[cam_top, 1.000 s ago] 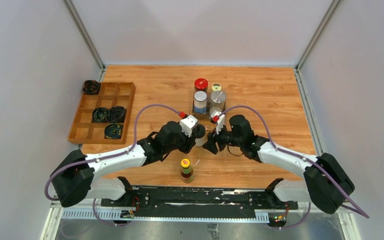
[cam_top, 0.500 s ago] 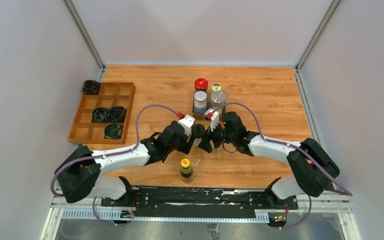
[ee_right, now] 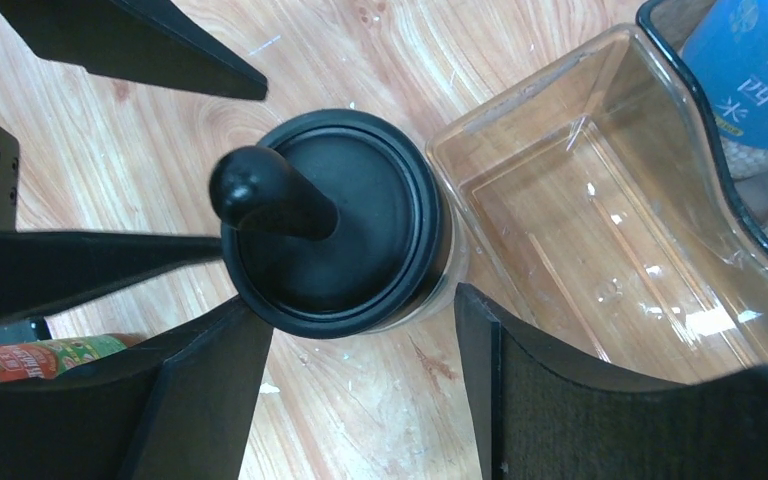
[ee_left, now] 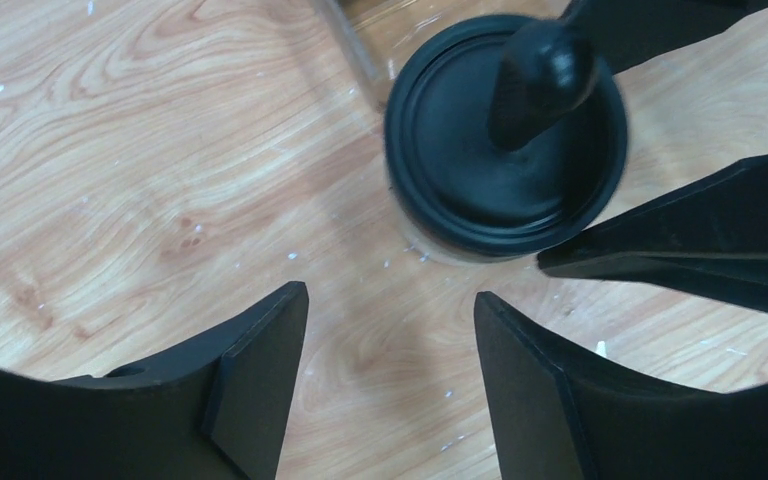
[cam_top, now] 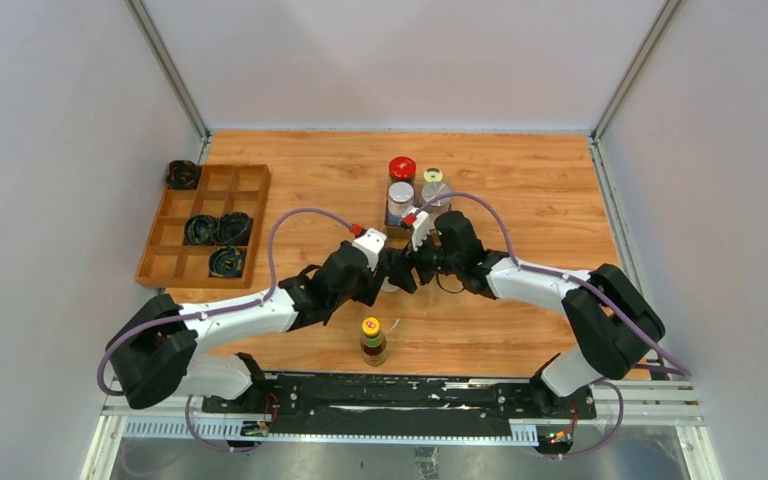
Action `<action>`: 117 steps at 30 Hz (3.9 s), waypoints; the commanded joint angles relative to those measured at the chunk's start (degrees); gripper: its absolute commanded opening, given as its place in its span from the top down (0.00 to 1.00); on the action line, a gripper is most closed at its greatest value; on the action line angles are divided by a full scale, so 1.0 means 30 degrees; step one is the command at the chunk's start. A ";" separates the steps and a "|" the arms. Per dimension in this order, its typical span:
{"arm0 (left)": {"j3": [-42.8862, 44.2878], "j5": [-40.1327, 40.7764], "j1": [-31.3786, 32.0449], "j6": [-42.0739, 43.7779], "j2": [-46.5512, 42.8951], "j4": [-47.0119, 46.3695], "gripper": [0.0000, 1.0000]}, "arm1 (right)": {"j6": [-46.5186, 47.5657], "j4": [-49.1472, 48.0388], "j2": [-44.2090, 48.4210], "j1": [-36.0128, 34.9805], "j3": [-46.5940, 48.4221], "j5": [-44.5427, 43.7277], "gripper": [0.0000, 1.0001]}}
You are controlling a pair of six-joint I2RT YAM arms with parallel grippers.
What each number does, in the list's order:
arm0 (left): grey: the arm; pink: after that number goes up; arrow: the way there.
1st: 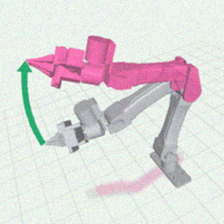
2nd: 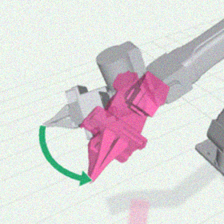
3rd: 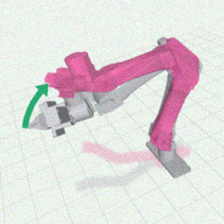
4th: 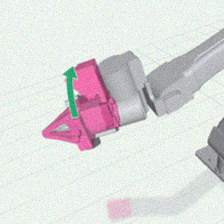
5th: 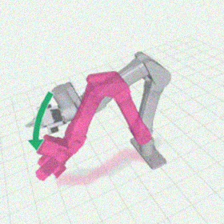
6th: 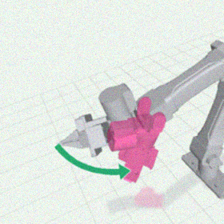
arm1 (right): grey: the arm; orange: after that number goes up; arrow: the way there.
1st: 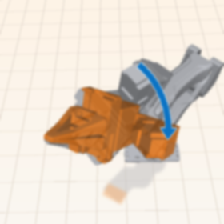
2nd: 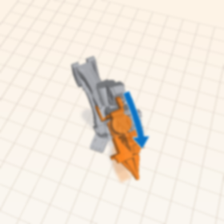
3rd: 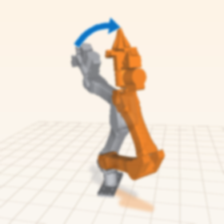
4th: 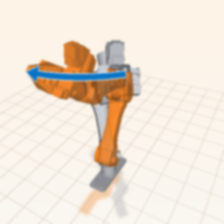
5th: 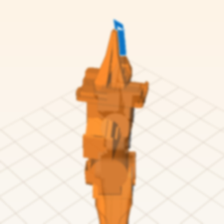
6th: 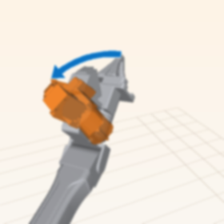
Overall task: Organize the condiment bottles
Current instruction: Pick up the bottle from the center of the board, then place the bottle in the storage box.
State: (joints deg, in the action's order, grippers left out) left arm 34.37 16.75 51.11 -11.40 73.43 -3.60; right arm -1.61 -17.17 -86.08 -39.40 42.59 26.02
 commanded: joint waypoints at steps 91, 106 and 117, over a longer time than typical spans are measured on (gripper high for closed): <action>-0.2084 0.3293 -0.0071 -0.5253 -0.6400 0.6329 0.35 | 0.4462 1.1652 0.1257 0.2340 1.1982 0.0180 0.43; -0.2200 0.3300 -0.0071 -0.5248 -0.6680 0.6554 0.35 | 0.3612 1.1694 0.0087 0.3442 1.2076 0.1935 0.44; -0.2148 0.3087 -0.0075 -0.5196 -0.6125 0.6130 0.35 | 0.3671 0.9780 0.0879 0.3241 0.9323 0.1558 0.45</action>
State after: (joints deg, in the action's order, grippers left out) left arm 28.27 25.91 51.11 -26.61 54.59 15.94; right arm 9.85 17.08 -86.19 -29.41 72.25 30.30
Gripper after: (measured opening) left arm 0.653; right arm 0.700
